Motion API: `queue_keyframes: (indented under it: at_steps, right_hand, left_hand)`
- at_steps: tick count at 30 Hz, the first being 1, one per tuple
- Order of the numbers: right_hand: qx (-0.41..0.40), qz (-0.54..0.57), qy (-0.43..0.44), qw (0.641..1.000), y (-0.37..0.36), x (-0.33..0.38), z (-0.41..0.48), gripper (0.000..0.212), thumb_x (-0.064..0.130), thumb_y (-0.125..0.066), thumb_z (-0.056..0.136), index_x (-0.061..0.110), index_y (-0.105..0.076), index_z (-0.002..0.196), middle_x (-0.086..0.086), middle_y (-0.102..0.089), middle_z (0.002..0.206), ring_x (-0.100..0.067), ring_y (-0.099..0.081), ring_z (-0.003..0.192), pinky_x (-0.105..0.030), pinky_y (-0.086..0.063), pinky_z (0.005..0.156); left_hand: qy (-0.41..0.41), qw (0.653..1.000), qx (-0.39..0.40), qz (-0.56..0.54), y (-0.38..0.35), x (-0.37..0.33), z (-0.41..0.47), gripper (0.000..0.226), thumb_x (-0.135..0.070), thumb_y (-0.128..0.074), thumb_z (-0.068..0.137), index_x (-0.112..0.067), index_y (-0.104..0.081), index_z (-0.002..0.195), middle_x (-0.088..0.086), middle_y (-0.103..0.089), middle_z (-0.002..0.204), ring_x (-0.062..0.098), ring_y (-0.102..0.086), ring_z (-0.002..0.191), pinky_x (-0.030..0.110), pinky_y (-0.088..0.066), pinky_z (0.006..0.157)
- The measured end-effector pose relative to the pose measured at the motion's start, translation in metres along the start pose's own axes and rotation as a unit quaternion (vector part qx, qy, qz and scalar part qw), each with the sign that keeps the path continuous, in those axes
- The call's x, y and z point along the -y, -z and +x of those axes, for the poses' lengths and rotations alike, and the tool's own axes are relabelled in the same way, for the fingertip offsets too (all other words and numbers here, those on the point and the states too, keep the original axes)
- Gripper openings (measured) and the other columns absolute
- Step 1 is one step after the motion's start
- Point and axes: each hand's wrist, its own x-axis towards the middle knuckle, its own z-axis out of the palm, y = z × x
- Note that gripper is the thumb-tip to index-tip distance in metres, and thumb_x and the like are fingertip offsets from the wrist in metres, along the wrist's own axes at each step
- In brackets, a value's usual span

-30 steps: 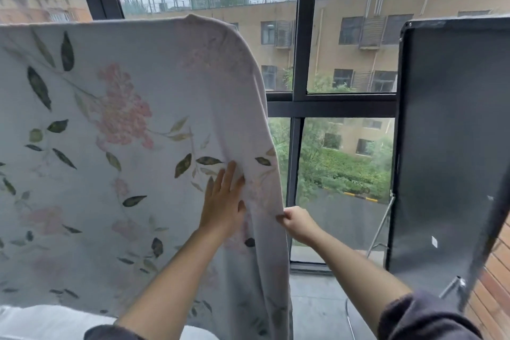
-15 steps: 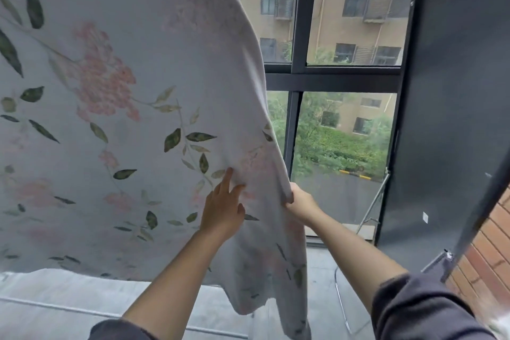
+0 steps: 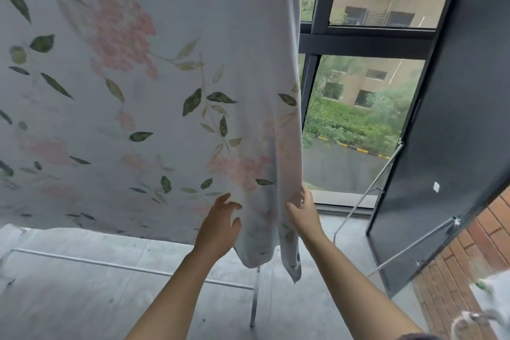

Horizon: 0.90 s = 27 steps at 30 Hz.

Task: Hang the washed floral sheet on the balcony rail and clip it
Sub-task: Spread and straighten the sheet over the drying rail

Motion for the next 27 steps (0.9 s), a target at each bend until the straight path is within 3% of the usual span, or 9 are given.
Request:
queue_keyframes:
  at_steps: [4, 8, 14, 16, 20, 27]
  right_hand:
    - [0.006, 0.001, -0.02, 1.0, -0.041, -0.003, -0.033, 0.055, 0.01, -0.052, 0.086, 0.021, -0.037, 0.138, 0.0, -0.047, 0.138, -0.019, -0.05, 0.12, -0.046, -0.046, 0.098]
    - [0.03, 0.043, -0.031, 0.998, -0.099, 0.005, -0.084, 0.031, 0.004, -0.048, 0.092, 0.014, -0.049, 0.121, -0.005, -0.059, 0.114, -0.021, -0.064, 0.09, -0.035, -0.052, 0.076]
    - [0.099, 0.058, -0.066, 0.991, -0.195, 0.009, -0.162, 0.019, 0.001, -0.043, 0.095, 0.011, -0.056, 0.104, -0.008, -0.066, 0.094, -0.021, -0.064, 0.075, -0.035, -0.051, 0.071]
    - [0.124, 0.062, -0.07, 0.988, -0.23, 0.014, -0.178, 0.019, 0.0, -0.044, 0.094, 0.012, -0.057, 0.099, -0.008, -0.066, 0.091, -0.021, -0.063, 0.071, -0.031, -0.048, 0.065]
    - [0.167, 0.039, -0.047, 0.984, -0.291, 0.037, -0.201, 0.021, 0.0, -0.044, 0.092, 0.013, -0.06, 0.098, -0.008, -0.069, 0.09, -0.021, -0.064, 0.072, -0.033, -0.049, 0.068]
    - [0.225, 0.003, -0.021, 0.974, -0.388, 0.065, -0.208, 0.021, 0.0, -0.046, 0.091, 0.012, -0.063, 0.092, -0.004, -0.07, 0.084, -0.019, -0.065, 0.072, -0.035, -0.05, 0.074]
  left_hand:
    - [0.004, 0.999, -0.015, -0.049, 0.011, 0.033, -0.036, 0.021, -0.015, -0.051, 0.091, -0.02, -0.057, 0.111, -0.006, -0.038, 0.138, 0.015, -0.046, 0.122, 0.024, -0.039, 0.095]
    - [0.014, 0.996, -0.021, -0.08, 0.037, 0.081, -0.092, 0.019, -0.012, -0.052, 0.09, -0.019, -0.059, 0.107, -0.013, -0.042, 0.121, 0.009, -0.048, 0.113, 0.016, -0.032, 0.085]
    - [0.075, 0.986, -0.053, -0.141, 0.107, 0.175, -0.171, 0.036, -0.008, -0.051, 0.089, -0.043, -0.048, 0.088, -0.015, -0.05, 0.111, 0.004, -0.052, 0.105, 0.016, -0.035, 0.084]
    - [0.098, 0.979, -0.088, -0.156, 0.137, 0.199, -0.185, 0.036, -0.006, -0.051, 0.088, -0.042, -0.05, 0.086, -0.015, -0.052, 0.109, 0.004, -0.053, 0.101, 0.017, -0.036, 0.081]
    - [0.107, 0.963, -0.157, -0.192, 0.187, 0.234, -0.201, 0.029, -0.003, -0.051, 0.088, -0.03, -0.059, 0.09, -0.012, -0.057, 0.105, 0.002, -0.054, 0.097, 0.02, -0.038, 0.079]
    - [0.128, 0.934, -0.22, -0.251, 0.232, 0.299, -0.207, 0.028, -0.002, -0.049, 0.089, -0.026, -0.062, 0.094, -0.014, -0.06, 0.103, -0.004, -0.054, 0.097, 0.008, -0.041, 0.071]
